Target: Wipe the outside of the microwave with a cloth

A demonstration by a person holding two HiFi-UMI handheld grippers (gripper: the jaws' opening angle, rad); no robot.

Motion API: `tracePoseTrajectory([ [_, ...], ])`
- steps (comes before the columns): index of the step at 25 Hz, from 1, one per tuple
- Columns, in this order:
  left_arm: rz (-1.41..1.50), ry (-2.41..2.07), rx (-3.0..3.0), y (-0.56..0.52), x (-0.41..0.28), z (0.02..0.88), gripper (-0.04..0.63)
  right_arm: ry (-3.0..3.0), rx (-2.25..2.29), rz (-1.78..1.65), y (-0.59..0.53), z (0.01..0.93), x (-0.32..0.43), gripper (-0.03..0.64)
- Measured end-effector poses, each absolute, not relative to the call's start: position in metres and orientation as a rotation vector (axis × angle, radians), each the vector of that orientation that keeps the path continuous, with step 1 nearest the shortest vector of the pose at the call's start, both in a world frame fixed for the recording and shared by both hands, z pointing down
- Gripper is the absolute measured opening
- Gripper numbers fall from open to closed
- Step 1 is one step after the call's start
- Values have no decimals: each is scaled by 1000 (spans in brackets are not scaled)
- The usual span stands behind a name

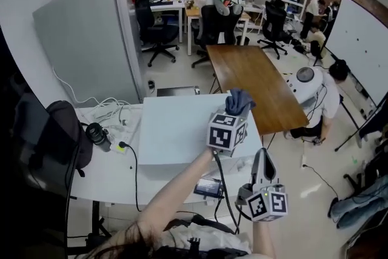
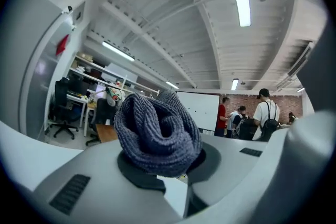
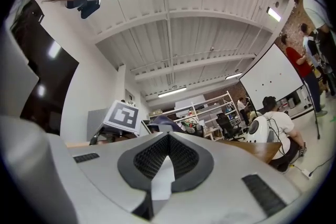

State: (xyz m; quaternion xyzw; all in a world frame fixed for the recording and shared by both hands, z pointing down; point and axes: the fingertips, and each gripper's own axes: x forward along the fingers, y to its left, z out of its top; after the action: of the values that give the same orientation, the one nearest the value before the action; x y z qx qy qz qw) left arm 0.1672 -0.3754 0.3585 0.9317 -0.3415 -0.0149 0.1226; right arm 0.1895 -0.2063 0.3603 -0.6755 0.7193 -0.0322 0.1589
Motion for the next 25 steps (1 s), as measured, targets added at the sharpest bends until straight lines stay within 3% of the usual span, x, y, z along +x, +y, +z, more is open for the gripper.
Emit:
tracePoseTrajectory([
  [4,78,-963,2747,-397,206,368,57,2010,-1972,-118,-207,368,212,18],
  [10,208,-1033,2706,-429,193,407,57,2015,-1959,-142,-219,373,214,18],
  [25,299,-1403,2541,-457,42,425,57,2231,-1799,-141,-278,371,149,18],
])
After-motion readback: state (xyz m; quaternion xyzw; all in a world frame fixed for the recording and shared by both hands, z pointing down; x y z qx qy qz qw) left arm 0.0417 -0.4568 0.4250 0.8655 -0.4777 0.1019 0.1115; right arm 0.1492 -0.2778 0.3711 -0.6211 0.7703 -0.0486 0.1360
